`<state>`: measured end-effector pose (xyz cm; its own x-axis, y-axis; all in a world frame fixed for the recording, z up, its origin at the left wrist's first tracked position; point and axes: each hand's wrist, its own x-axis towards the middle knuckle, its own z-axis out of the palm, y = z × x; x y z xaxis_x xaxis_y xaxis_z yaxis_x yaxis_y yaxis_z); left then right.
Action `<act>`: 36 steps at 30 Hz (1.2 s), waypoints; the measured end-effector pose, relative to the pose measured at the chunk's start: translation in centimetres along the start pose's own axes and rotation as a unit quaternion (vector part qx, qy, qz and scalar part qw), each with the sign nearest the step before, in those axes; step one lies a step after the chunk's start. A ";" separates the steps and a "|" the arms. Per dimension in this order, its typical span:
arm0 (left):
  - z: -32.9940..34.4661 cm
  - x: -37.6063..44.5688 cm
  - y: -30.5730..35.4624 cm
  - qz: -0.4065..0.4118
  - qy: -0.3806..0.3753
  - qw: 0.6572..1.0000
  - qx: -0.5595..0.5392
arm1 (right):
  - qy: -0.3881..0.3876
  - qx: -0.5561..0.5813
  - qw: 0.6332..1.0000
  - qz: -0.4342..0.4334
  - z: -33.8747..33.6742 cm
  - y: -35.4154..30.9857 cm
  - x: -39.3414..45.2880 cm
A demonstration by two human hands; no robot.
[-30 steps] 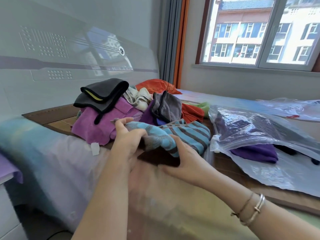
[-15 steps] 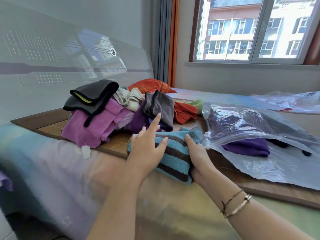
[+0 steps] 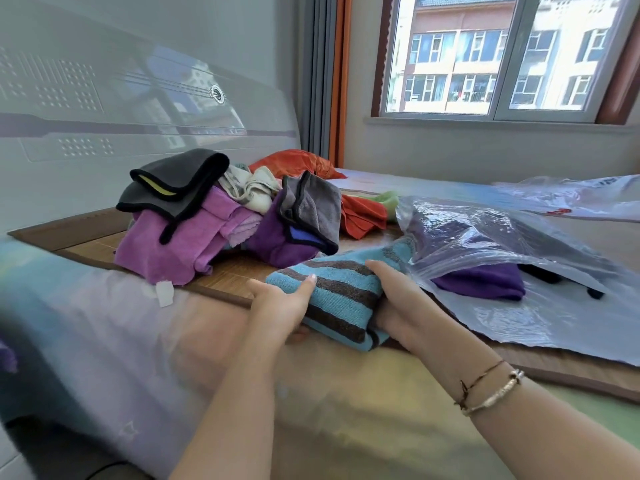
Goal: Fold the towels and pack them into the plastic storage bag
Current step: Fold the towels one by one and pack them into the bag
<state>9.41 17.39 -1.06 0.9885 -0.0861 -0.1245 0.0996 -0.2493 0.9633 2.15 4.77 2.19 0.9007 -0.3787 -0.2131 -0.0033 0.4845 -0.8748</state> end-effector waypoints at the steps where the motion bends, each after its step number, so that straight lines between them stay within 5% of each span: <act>1: 0.2 -0.2 0.0 -0.003 0.003 1.000 -0.030 | 0.001 -0.006 1.000 0.016 -0.2 -0.1 -0.1; 8: 1.0 -2.9 2.5 0.089 0.077 0.972 -0.203 | -0.006 -0.309 0.951 -0.006 -2.1 -2.4 -3.1; 10: 0.9 -4.0 4.1 0.128 0.082 0.965 -0.211 | 0.042 -0.483 0.869 -0.099 -2.7 -3.1 -4.0; 12: 0.7 -5.2 5.5 0.168 0.087 0.953 -0.235 | 0.091 -0.620 0.740 -0.245 -3.4 -3.5 -5.0; 14: 0.8 -6.3 6.5 0.199 0.100 0.940 -0.257 | 0.113 -0.614 0.679 -0.386 -3.8 -3.7 -5.9; 18: 1.4 -8.6 8.1 0.217 0.098 0.913 -0.330 | -0.052 -0.525 0.720 -0.451 -4.3 -3.6 -8.1; 20: 2.1 -9.9 8.8 0.202 0.075 0.908 -0.361 | -0.096 -0.546 0.698 -0.453 -5.0 -3.4 -8.9; 23: 3.2 -11.7 9.6 0.175 0.026 0.907 -0.381 | -0.035 -0.545 0.663 -0.511 -6.8 -3.6 -8.7; 28: 5.0 -15.5 10.9 0.142 -0.088 0.922 -0.349 | 0.017 -0.448 0.715 -0.537 -10.3 -6.2 -11.1; 32: 6.3 -15.6 12.0 0.200 -0.089 0.971 -0.094 | 0.110 -0.422 0.720 -0.540 -12.9 -8.8 -14.3; 36: 8.4 -13.9 11.5 0.327 0.021 0.907 0.265 | 0.137 -0.557 0.706 -0.416 -16.1 -11.2 -16.2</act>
<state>-4.14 7.65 9.78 0.8211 -0.3493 0.4515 -0.5672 -0.5876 0.5770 -19.35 -7.20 8.42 0.6756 -0.3787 0.6326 -0.0005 -0.8582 -0.5133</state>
